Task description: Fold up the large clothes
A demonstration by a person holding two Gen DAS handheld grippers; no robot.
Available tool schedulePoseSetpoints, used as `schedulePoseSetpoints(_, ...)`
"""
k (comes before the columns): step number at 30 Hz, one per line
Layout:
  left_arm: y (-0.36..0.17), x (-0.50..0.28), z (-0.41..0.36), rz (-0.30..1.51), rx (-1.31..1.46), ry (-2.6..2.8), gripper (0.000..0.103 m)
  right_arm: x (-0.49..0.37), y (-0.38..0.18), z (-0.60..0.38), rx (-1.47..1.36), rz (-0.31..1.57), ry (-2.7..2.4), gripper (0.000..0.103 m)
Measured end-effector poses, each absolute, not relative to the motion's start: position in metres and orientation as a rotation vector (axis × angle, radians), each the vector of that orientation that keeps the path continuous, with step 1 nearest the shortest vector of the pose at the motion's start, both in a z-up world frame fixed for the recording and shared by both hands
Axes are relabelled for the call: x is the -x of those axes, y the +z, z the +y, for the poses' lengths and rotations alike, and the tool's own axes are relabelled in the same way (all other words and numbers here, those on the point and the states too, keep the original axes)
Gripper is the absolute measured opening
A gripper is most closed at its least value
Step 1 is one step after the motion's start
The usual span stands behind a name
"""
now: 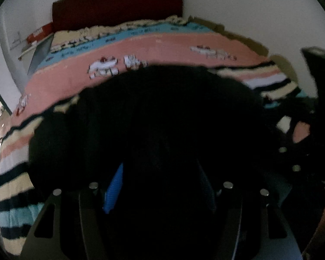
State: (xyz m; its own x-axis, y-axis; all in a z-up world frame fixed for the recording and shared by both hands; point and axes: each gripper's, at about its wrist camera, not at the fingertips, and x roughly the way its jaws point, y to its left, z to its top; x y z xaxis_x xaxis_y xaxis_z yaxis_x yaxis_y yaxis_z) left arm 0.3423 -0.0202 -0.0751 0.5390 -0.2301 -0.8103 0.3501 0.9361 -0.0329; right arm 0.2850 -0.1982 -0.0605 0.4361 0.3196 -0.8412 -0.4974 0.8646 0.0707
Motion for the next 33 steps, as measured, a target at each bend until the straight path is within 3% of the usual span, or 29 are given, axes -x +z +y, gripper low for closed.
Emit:
schedulePoseSetpoints(12, -0.122, -0.350, -0.018, 0.907, -0.095, -0.312, 0.063, -0.286, -0.118, -0.198, 0.203, 1.030, 0.406, 0.072)
schedulePoseSetpoints(33, -0.141, -0.360, -0.018, 0.891, -0.098, -0.322, 0.063, -0.305, -0.146, -0.200, 0.188, 1.061, 0.366, 0.074)
